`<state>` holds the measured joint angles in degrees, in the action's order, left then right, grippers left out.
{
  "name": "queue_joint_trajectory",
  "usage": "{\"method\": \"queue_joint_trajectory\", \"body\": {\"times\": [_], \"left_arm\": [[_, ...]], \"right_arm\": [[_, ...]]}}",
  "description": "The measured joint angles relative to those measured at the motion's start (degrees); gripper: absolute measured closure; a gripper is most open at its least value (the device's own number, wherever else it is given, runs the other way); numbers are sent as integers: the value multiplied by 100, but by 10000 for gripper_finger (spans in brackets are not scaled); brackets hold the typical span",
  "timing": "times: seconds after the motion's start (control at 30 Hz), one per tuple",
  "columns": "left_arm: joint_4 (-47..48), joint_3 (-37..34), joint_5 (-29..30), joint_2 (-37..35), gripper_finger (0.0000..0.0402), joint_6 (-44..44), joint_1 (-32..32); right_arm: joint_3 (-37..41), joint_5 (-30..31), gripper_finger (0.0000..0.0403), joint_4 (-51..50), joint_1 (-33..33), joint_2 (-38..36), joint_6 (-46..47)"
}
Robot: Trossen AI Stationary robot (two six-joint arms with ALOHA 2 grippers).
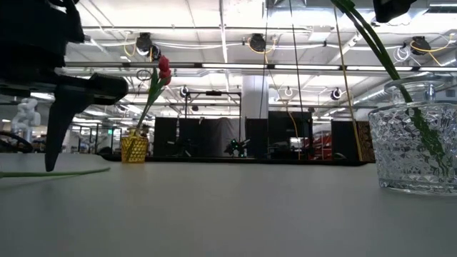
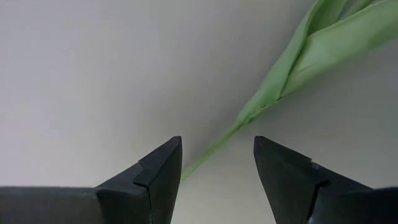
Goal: Sort flowers into vase by color
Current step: Put the white tulip into the transparent vase
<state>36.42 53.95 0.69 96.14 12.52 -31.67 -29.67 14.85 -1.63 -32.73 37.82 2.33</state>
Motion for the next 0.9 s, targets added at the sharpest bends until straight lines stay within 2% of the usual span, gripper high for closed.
{"method": "queue_joint_trajectory", "body": {"times": [0.9], "left_arm": [[-496,0,0,0,195,-8,-148]], "right_arm": [[0,0,199,0,2,0,0]]}}
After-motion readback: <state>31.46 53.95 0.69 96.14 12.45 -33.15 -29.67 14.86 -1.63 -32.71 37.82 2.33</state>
